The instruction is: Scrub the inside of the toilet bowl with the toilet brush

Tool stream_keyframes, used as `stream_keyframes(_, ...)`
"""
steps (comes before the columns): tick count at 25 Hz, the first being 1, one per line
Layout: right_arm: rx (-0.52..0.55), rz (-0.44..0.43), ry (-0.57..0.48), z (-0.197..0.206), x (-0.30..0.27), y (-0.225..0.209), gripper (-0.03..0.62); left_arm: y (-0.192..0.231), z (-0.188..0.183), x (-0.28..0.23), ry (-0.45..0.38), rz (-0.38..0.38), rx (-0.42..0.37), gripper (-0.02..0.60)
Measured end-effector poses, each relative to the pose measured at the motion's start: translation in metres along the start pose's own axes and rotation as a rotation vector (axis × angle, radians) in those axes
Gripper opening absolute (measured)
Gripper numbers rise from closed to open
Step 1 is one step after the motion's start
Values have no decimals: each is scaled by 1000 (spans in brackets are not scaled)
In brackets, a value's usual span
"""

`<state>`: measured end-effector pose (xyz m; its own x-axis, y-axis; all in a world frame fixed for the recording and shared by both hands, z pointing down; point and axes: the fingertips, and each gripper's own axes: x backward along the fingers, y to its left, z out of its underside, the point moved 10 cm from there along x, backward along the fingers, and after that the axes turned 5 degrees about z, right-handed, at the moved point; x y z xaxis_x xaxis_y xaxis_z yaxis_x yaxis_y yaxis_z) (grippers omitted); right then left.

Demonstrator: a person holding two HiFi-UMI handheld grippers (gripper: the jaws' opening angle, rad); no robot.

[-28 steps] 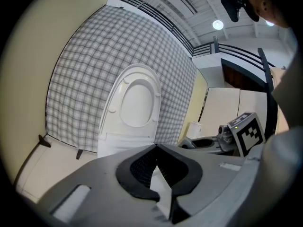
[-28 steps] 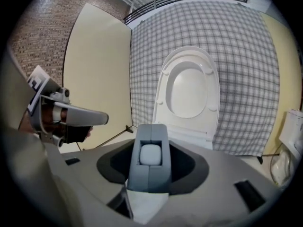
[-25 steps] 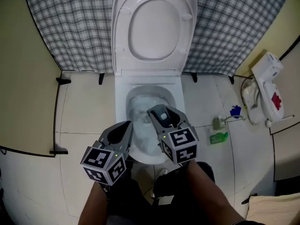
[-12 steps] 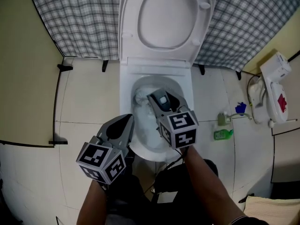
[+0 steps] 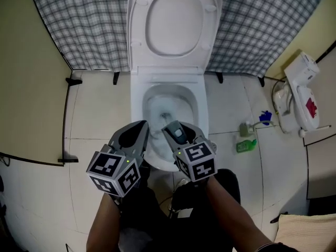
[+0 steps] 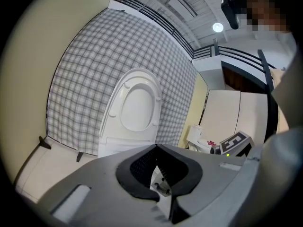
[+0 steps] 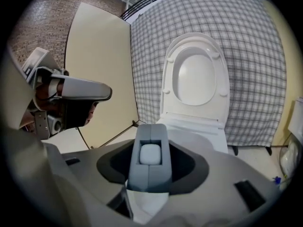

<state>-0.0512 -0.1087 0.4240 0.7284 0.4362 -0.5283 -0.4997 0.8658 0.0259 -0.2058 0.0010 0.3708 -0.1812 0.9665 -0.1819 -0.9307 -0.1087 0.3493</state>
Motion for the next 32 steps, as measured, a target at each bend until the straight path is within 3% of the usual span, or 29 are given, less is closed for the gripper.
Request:
stream_keyframes(10,-28,-62,9,19,61,22,209,-28,-4,17,-4,1,-50,9)
stream_keyframes(17,-26,-46,9,12,75,18,208,-29,-14,24,-8,-15,-55,9)
stream_keyframes(25,-38,45,-101,-26,30,-19,207,-15,-5,9,3,-22,-28,9)
stream_keyframes(32,-47,81,-132,-51,-38,-31,207,7,-1,-6,2,-2,16,9)
